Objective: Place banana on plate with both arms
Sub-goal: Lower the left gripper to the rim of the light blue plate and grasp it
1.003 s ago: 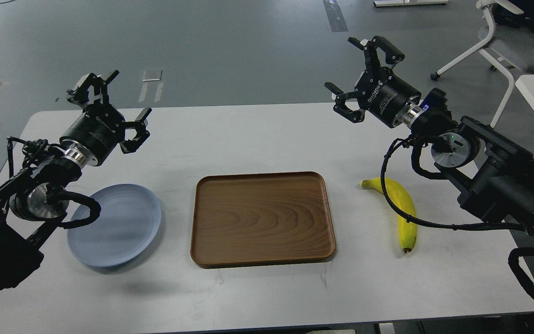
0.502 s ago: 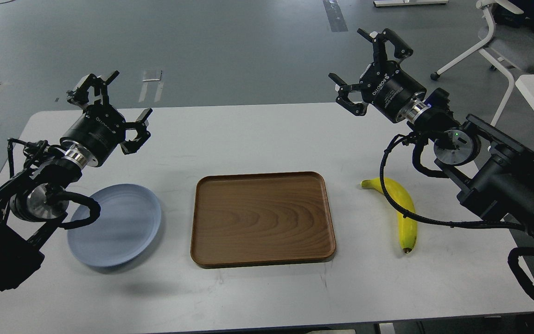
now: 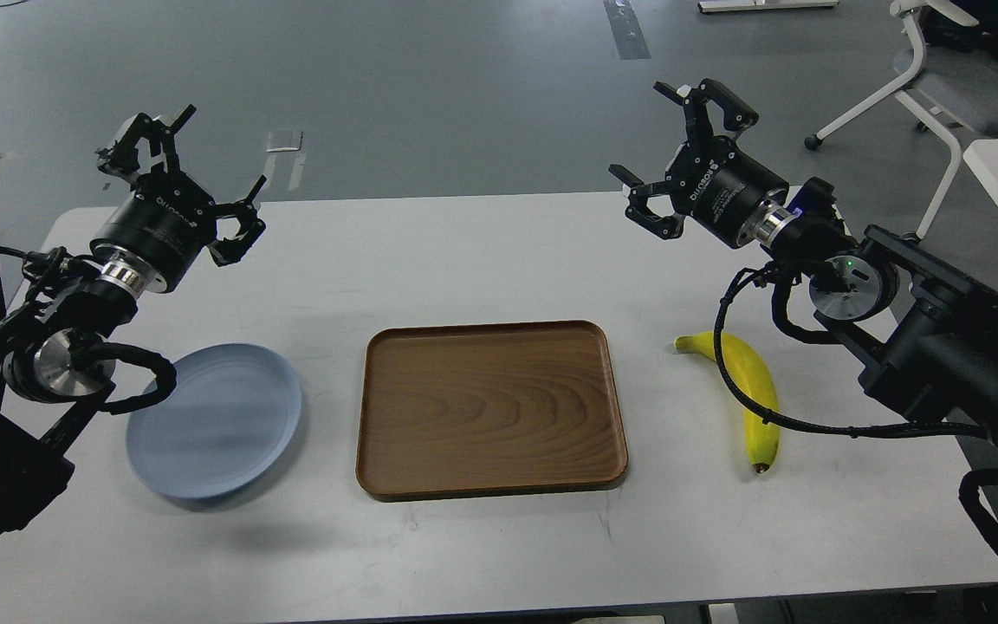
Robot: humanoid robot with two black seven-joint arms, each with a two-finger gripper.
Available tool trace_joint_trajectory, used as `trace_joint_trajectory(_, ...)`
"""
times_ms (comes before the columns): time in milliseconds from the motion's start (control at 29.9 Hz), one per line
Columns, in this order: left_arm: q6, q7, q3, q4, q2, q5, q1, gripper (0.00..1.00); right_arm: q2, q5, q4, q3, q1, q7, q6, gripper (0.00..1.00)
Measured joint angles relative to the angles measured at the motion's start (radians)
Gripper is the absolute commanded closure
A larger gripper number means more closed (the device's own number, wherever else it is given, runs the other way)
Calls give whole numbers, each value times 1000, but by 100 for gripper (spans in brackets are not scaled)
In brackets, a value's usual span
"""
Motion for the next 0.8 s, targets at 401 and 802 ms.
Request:
trace_joint_trajectory(401,302,8,294,-335,422,897,7,2,-17,-1,-2,-4,-11,7,0,0)
trace_joint_trajectory(802,670,-3,777,-204,560,1218,35,2,-19,-1,1,1,-29,10,0,0)
